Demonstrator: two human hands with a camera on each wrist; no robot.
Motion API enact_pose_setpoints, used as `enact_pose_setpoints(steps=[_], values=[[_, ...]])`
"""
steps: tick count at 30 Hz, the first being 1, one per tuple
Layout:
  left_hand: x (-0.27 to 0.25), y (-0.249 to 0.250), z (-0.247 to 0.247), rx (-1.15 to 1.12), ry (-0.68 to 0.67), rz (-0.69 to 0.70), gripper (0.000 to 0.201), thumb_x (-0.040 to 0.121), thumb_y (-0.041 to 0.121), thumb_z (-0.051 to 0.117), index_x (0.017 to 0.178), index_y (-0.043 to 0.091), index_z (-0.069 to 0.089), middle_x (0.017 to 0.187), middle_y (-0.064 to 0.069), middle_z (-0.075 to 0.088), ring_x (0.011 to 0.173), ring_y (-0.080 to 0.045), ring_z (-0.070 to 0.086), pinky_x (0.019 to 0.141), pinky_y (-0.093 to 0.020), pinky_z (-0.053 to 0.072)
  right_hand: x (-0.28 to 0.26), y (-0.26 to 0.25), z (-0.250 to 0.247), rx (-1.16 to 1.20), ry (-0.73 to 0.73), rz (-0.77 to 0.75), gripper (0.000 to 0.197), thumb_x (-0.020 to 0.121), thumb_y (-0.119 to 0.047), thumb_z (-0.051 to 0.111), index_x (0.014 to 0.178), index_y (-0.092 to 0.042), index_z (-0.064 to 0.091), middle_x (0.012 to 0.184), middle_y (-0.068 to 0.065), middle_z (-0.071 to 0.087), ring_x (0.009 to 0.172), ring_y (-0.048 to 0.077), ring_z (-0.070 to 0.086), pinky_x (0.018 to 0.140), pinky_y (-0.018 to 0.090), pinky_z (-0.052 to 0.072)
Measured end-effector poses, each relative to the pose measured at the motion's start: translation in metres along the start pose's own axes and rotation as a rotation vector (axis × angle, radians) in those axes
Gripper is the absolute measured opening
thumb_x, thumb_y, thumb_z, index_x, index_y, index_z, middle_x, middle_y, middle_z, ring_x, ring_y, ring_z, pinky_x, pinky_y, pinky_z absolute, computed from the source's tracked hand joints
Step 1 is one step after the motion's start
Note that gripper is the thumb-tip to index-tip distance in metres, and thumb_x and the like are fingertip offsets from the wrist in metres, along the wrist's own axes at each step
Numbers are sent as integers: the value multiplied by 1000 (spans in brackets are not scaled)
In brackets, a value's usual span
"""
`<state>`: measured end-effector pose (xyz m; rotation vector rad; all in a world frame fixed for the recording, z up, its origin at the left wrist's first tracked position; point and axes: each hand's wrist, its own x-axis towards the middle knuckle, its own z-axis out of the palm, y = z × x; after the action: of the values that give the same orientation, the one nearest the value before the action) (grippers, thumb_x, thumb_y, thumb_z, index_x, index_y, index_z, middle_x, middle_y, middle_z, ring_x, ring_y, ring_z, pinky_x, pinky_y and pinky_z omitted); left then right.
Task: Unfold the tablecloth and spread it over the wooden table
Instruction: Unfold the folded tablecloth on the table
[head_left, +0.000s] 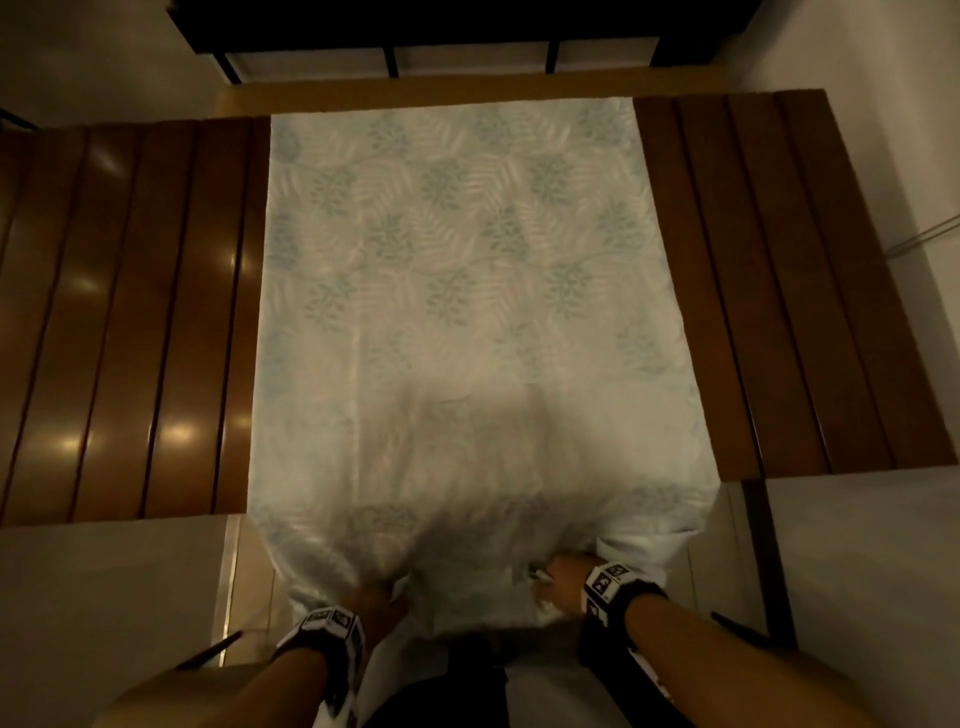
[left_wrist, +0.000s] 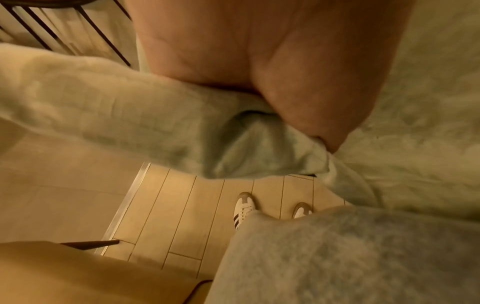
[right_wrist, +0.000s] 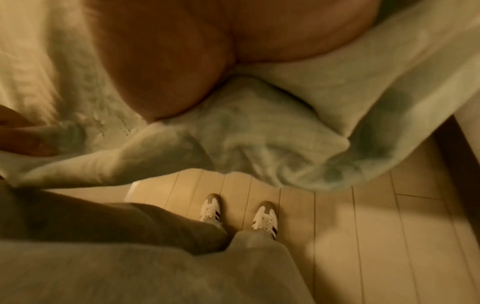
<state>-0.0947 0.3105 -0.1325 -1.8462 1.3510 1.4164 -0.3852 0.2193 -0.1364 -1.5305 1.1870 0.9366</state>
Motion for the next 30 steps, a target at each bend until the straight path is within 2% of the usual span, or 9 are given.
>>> enact_pose_setpoints(steps=[4, 7, 9, 12, 14, 17, 22, 25, 30], values=[[-5, -11, -3, -51, -13, 69, 65, 95, 56, 37, 151, 25, 36, 158, -5, 34, 145, -21, 33, 114, -24, 23, -1, -5, 8, -27, -30, 14, 54, 84, -57, 52, 119, -18, 64, 121, 11, 66, 107, 33, 64, 87, 33, 48], [-2, -20, -19, 91, 102, 120, 48, 95, 48, 41, 135, 22, 49, 138, 3, 60, 127, -10, 55, 103, -18, 37, -10, -14, 2, -54, -5, 28, 47, 85, -54, 57, 117, -21, 64, 122, 10, 65, 112, 32, 62, 94, 38, 49], [-9, -26, -36, 114, 73, 138, 41, 82, 65, 38, 102, 32, 52, 123, 2, 68, 114, -12, 63, 96, -23, 46, -18, -21, -4, -84, 92, -14, 59, 78, -73, 54, 111, -26, 65, 119, 5, 66, 110, 29, 62, 97, 41, 48], [-22, -39, -62, 52, 92, 170, 35, 95, 52, 43, 114, 29, 60, 121, -2, 62, 116, -23, 58, 98, -31, 45, -35, -25, -22, 55, 131, -37, 84, 57, -97, 45, 104, -31, 68, 109, -3, 69, 101, 21, 65, 91, 33, 51], [-40, -53, -91, -111, 194, 173, 14, 99, 39, 48, 101, 33, 61, 104, 2, 65, 103, -20, 64, 89, -30, 49, -59, -26, -42, 167, 197, -35, 56, 74, -77, 55, 98, -30, 73, 103, -4, 73, 93, 17, 67, 87, 33, 53], [-57, -87, -126, -291, 373, 82, 15, 97, 35, 53, 84, 31, 60, 83, 1, 70, 77, -20, 67, 77, -39, 54, -93, -2, -74, 413, 518, 3, 28, 89, -48, 60, 82, -22, 70, 82, -3, 72, 74, 15, 66, 71, 33, 54], [-73, -91, -158, -474, 690, -45, 29, 92, 42, 59, 91, 13, 58, 80, -6, 61, 72, -22, 56, 61, -34, 40, -113, 57, -126, 575, 1065, 295, 15, 94, -30, 61, 97, -17, 66, 95, 10, 69, 82, 27, 61, 71, 32, 46], [-58, -71, -161, -414, 710, -48, 36, 90, 44, 61, 92, 8, 57, 85, -10, 63, 73, -25, 55, 61, -34, 41, -94, 76, -137, 591, 1010, 414, 29, 92, -39, 62, 106, -13, 60, 99, 14, 67, 82, 30, 62, 76, 36, 51], [-30, -66, -164, -473, 730, -141, 31, 93, 39, 57, 90, 8, 57, 84, -13, 62, 79, -32, 59, 66, -37, 46, -77, 77, -142, 542, 927, 350, 26, 92, -37, 60, 87, -13, 55, 77, 9, 60, 66, 27, 57, 63, 34, 47]])
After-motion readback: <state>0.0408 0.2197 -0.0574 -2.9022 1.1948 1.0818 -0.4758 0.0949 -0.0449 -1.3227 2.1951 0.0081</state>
